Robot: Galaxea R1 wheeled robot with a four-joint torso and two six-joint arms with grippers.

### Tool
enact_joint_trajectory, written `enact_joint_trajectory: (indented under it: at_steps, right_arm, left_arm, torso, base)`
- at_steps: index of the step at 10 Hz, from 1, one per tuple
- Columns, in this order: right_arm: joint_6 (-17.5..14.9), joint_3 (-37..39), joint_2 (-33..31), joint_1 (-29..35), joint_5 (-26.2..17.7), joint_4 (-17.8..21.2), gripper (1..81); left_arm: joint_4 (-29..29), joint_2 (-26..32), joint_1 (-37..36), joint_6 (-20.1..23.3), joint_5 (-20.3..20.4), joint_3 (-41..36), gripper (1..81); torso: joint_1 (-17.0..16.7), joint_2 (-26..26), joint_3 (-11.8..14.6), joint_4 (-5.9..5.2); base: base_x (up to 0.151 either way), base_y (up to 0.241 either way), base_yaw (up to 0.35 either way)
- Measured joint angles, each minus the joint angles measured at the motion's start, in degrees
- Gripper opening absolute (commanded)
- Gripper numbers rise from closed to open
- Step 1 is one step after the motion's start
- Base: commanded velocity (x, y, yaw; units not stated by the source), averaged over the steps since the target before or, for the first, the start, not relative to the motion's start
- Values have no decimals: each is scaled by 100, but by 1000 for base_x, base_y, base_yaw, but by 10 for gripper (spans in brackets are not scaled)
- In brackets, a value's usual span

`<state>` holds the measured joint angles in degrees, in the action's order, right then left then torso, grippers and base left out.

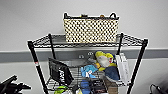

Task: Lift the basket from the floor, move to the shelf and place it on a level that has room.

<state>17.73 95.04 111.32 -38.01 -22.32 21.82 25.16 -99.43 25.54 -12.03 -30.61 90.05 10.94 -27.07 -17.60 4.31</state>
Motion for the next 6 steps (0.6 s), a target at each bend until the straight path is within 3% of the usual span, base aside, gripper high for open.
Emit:
enact_joint_trajectory:
  at_steps: [3,6]
  right_arm:
    - [-343,785,965,-870,364,2,811]
    - [-701,1403,1547,-1467,599,2,811]
  left_arm:
    - [-2,-477,944,143,558,112,811]
    - [-2,-898,1801,322,1122,250,811]
  torso:
    - [0,0,0,0]
    - [0,0,0,0]
  base:
    - [0,0,0]
    - [0,0,0]
